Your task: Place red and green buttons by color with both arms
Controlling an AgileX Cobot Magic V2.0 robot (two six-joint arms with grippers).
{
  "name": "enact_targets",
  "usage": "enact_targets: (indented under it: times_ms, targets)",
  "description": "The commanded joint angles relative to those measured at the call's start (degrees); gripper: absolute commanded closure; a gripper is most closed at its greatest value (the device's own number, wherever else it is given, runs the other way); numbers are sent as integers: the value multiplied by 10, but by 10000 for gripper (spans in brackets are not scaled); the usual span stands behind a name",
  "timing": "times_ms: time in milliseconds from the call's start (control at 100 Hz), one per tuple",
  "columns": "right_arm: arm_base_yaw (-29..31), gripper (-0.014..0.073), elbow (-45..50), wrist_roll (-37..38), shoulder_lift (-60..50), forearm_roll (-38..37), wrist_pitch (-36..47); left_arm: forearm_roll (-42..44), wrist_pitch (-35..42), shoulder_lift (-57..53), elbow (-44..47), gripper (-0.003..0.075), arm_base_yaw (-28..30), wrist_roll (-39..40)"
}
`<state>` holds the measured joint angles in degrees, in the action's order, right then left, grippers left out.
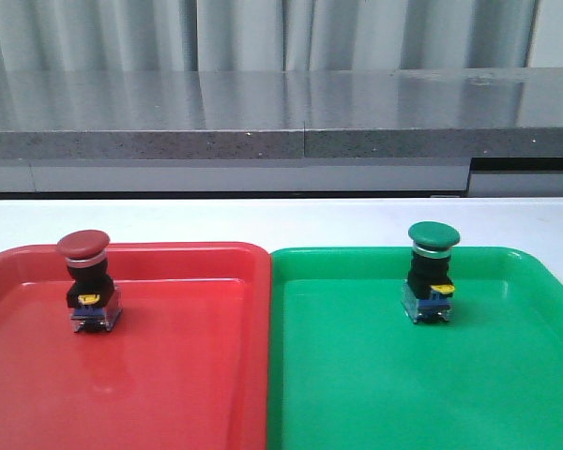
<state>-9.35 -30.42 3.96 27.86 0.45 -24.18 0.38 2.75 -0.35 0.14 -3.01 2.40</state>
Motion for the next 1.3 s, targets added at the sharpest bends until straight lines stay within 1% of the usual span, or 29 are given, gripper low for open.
enact_targets:
  times_ms: [0, 410, 560, 670, 880, 1140, 1290]
  targets:
    - [3, 704, -13, -2, 0, -5, 40, -4, 44, -18, 23, 739, 3, 2]
    - [3, 704, -13, -2, 0, -5, 40, -4, 44, -18, 23, 739, 3, 2]
    - [5, 704, 3, -2, -37, -14, 46, -4, 44, -18, 23, 739, 3, 2]
    - [20, 704, 37, -2, -84, -16, 57, -4, 44, -18, 23, 739, 3, 2]
    - [58, 704, 125, -2, -178, -16, 107, -4, 44, -18, 23, 739, 3, 2]
    - [64, 704, 228, -3, -295, -16, 164, -4, 44, -18, 23, 740, 3, 2]
    - [65, 704, 276, -3, -295, -16, 202, -4, 44, -18, 23, 739, 3, 2]
